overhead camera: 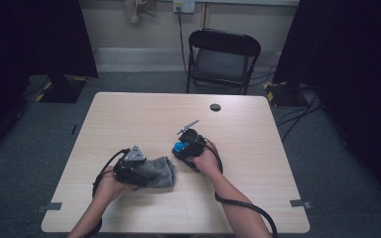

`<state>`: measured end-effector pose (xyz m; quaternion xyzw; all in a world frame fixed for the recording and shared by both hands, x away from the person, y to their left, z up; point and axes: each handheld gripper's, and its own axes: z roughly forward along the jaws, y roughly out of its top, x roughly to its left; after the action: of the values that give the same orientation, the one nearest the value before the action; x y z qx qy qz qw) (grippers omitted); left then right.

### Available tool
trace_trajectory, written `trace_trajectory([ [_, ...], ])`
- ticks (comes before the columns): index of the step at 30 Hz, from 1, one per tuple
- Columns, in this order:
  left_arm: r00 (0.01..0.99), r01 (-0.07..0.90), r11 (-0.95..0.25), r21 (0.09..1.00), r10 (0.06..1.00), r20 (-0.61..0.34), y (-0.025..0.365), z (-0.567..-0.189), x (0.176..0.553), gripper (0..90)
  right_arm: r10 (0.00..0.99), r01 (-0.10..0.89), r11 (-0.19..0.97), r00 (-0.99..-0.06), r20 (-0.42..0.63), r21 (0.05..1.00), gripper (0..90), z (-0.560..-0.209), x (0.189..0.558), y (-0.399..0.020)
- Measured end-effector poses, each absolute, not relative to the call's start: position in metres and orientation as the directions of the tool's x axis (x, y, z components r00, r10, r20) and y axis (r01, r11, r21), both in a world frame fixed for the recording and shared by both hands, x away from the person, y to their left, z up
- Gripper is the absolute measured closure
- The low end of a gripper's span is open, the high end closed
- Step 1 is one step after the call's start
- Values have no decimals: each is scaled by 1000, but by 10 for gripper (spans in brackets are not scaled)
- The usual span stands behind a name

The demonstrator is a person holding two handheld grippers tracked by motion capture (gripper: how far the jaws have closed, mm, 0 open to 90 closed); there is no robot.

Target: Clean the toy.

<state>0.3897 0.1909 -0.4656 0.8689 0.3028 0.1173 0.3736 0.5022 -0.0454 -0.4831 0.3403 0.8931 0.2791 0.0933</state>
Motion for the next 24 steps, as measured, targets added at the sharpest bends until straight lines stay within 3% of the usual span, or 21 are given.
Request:
trace_trajectory([
  [11,791,438,-539,719,611,-24,189,-464,390,208,656,555,578,-752,64,598,247,-473,497,-58],
  [24,820,421,-595,685,572,-7,177,-471,393,211,647,558,602,-760,60,572,246,-475,485,-77],
])
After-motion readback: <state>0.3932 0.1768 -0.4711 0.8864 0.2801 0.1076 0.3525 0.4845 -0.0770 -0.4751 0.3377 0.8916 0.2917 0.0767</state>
